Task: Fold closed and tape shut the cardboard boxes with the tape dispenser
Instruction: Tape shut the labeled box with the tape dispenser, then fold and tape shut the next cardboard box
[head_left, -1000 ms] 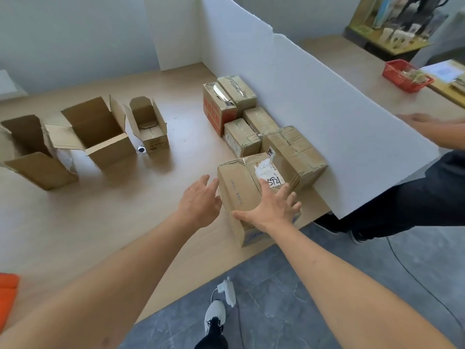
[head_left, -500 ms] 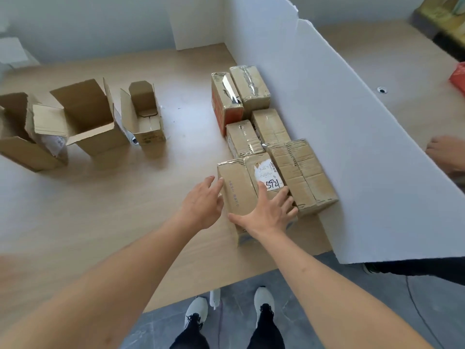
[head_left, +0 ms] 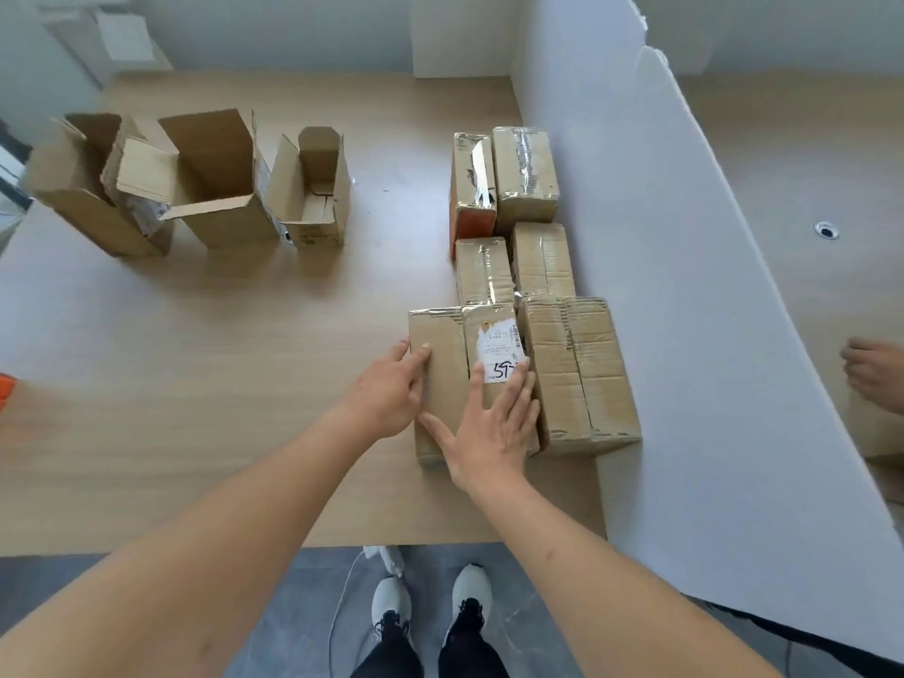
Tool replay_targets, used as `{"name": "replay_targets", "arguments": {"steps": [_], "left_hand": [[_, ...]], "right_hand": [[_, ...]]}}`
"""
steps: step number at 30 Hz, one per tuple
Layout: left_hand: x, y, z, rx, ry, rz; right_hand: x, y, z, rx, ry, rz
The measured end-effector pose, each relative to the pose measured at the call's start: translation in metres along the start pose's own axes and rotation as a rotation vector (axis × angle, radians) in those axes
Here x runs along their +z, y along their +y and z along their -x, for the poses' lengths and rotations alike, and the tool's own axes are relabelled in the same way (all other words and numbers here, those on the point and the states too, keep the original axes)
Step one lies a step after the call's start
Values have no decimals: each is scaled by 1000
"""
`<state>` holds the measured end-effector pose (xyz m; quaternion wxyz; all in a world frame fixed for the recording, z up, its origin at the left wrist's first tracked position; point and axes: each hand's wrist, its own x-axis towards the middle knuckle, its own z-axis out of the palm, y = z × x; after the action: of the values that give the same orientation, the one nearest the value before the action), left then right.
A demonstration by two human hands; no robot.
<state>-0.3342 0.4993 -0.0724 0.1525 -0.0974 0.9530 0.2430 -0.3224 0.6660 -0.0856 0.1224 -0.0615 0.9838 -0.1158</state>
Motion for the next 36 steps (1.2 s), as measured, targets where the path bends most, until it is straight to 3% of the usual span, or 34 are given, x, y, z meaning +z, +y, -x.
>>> {"name": "replay_targets", "arguments": {"steps": [9, 18, 26, 32, 36], "left_hand": [[-23, -6, 22, -28, 26, -53], [-98, -50, 71, -95, 237, -43], [-176, -146, 107, -158, 373, -56], [-236, -256, 118, -104, 402, -150], [-275, -332, 123, -55, 354, -183]], "right_hand": [[-38, -15, -12, -182, -70, -32], [-84, -112, -8, -503, -6, -81], [-81, -240, 10, -601, 1, -23], [-58, -359, 12, -572, 81, 45], [-31, -447, 21, -490, 44, 57]]}}
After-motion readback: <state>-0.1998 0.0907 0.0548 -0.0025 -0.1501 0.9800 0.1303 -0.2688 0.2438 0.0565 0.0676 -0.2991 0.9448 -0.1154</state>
